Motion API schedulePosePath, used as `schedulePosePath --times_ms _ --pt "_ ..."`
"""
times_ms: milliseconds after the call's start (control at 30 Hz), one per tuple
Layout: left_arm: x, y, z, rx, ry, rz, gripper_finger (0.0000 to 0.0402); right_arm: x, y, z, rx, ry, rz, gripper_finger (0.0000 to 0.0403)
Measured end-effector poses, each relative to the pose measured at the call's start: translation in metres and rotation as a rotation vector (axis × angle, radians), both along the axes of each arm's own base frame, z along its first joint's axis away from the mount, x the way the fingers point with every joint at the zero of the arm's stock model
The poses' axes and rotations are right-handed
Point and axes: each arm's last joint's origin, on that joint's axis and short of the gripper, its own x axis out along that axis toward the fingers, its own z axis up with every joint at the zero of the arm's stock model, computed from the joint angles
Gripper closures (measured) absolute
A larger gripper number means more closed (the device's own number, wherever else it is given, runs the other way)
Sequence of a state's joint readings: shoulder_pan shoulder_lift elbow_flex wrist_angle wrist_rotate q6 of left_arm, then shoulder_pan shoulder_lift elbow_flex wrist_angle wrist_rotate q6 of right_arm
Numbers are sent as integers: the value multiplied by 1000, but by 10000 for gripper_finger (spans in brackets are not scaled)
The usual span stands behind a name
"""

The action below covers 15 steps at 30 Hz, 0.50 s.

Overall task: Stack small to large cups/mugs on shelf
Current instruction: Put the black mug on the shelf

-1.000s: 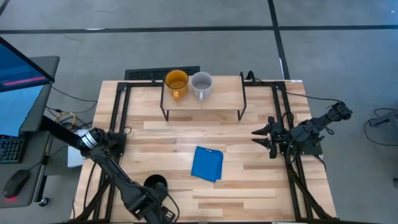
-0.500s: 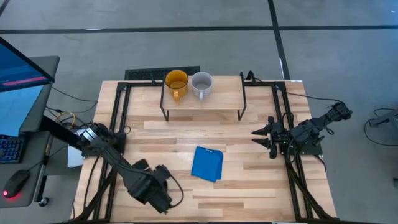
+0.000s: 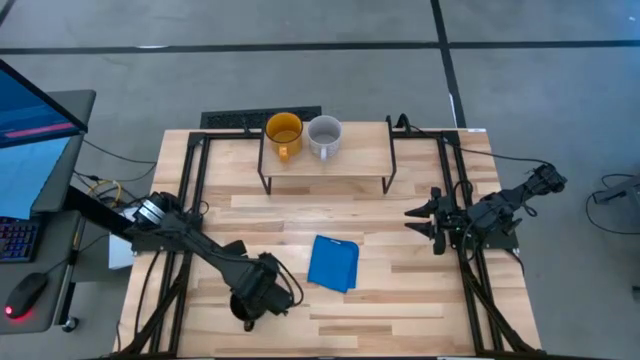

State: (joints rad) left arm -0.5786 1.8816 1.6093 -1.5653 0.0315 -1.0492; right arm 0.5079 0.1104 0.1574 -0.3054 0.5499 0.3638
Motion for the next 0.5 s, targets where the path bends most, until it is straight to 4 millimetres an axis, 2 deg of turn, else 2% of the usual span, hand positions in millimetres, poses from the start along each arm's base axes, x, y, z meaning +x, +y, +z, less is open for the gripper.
schedulePosePath --times_ms 133,500 --pt "3 -4 -11 -51 -28 -10 230 0 0 0 2 0 1 221" --pt "1 -3 -13 -42 -15 -73 230 0 0 0 2 1 0 221"
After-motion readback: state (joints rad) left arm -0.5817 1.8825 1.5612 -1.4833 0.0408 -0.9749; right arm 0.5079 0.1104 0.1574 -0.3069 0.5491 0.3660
